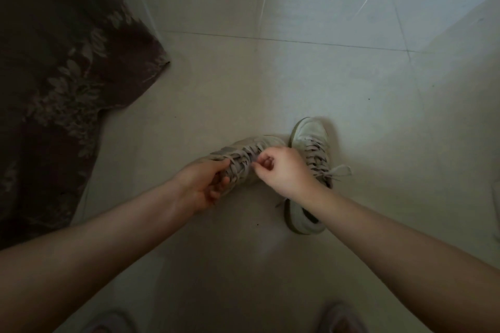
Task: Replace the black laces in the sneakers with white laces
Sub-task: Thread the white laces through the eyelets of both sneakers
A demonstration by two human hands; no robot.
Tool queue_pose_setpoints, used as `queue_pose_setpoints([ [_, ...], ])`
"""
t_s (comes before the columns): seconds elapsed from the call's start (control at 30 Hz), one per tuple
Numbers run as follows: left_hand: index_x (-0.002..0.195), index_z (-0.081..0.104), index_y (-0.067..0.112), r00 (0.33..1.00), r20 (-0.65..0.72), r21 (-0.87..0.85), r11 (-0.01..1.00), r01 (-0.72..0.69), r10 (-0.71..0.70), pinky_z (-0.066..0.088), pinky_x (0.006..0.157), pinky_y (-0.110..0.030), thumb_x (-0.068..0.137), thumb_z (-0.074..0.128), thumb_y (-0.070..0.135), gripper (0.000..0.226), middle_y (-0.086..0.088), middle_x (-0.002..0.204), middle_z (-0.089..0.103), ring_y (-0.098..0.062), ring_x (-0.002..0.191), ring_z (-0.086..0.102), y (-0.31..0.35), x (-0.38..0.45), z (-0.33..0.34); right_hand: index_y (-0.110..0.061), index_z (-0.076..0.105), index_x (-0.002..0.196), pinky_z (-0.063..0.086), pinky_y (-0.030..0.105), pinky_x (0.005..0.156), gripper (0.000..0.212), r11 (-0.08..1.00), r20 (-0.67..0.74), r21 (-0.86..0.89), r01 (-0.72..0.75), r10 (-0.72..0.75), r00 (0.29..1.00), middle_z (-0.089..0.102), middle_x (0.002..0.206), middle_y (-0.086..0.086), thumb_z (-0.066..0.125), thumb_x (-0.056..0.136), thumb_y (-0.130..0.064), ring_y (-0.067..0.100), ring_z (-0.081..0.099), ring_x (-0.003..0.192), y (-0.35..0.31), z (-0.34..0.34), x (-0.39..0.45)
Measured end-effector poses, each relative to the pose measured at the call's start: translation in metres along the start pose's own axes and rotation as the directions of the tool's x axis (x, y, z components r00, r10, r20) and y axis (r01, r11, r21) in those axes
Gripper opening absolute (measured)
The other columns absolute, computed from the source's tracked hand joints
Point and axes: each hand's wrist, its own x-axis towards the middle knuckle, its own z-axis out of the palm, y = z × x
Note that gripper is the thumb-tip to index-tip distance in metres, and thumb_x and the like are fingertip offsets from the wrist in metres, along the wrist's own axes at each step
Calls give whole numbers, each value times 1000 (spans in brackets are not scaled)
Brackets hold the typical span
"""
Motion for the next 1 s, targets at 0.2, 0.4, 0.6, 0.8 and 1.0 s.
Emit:
queue_pose_setpoints([
  [0.2,74,45,18,999,-30,8,1000,-11,12,11,28,-7,101,42,22,27,6,39,50,-1,27,47,2,-4,8,-10,74,81,55,36,74,14,977,-125,85,-194,203,971,72,78,7,67,84,-21,21,67,76,-7,16,-6],
  [0.4,72,41,18,998,-65,9,1000,22,-21,11,29,-7,102,39,25,30,4,41,47,-1,26,46,4,-6,7,-14,71,85,54,37,76,16,946,-43,91,-312,317,947,69,80,3,60,88,-25,22,64,81,-9,18,0],
  [0.6,76,47,17,991,-117,57,997,-54,60,11,30,-6,100,45,21,24,8,37,54,-1,29,51,5,-5,1,-12,63,84,39,24,57,15,943,105,216,-253,235,966,51,59,-3,53,93,-20,13,49,56,-11,4,-3],
  [0.8,77,58,14,967,-75,430,883,-188,242,23,34,-11,97,51,27,25,1,67,66,-5,34,56,3,-8,-5,-11,61,99,44,9,56,17,831,242,438,-344,259,935,50,73,-4,46,98,-19,6,52,64,-4,-8,-6],
  [1.0,66,62,18,572,226,956,-67,-286,789,42,54,-27,89,57,44,35,7,59,60,-19,61,59,14,-6,-21,-14,60,96,50,23,65,9,901,64,326,-287,282,957,54,79,-4,55,93,-21,10,55,70,10,1,-3],
])
